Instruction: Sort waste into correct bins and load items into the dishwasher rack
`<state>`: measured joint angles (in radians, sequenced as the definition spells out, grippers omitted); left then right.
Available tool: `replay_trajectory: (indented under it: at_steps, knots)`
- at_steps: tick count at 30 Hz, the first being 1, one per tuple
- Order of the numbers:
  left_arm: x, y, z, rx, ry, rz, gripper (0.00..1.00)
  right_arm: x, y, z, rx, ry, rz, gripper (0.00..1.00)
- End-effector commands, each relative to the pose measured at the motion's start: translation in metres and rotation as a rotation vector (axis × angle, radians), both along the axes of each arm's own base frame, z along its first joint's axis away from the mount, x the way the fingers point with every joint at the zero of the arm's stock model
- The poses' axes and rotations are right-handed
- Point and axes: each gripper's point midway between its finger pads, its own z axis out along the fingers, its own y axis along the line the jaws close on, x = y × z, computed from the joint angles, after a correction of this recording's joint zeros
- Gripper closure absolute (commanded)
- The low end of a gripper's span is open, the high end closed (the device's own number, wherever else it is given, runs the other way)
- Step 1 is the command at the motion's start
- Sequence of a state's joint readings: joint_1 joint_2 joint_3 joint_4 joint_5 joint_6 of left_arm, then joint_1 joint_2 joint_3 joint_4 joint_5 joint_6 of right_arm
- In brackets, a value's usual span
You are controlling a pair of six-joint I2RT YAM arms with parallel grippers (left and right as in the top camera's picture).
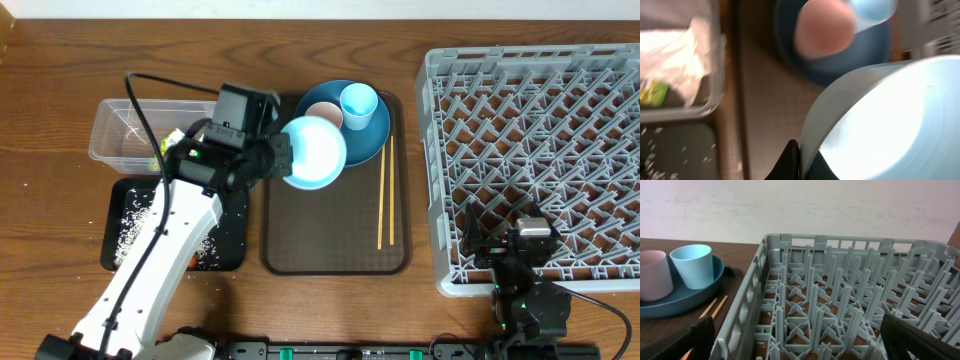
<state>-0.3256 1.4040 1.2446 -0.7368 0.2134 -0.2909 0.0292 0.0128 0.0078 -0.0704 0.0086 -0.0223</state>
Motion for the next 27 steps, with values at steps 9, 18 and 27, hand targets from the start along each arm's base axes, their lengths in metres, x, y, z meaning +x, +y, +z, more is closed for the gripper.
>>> replay_trajectory:
  at_steps: [9, 18, 27]
  knots:
    - [0.014, -0.036, 0.042, -0.177, -0.104, -0.109, 0.94, -0.002, 0.023, 0.020, 0.119, -0.070, 0.134, 0.01]
    - [0.028, -0.036, 0.037, -0.156, -0.123, -0.089, 0.94, -0.012, 0.023, 0.099, 0.180, -0.078, 0.131, 0.01]
    - [0.045, -0.059, 0.041, -0.122, -0.127, -0.116, 0.94, 0.024, 0.035, 0.186, 0.199, 0.184, 0.173, 0.01]
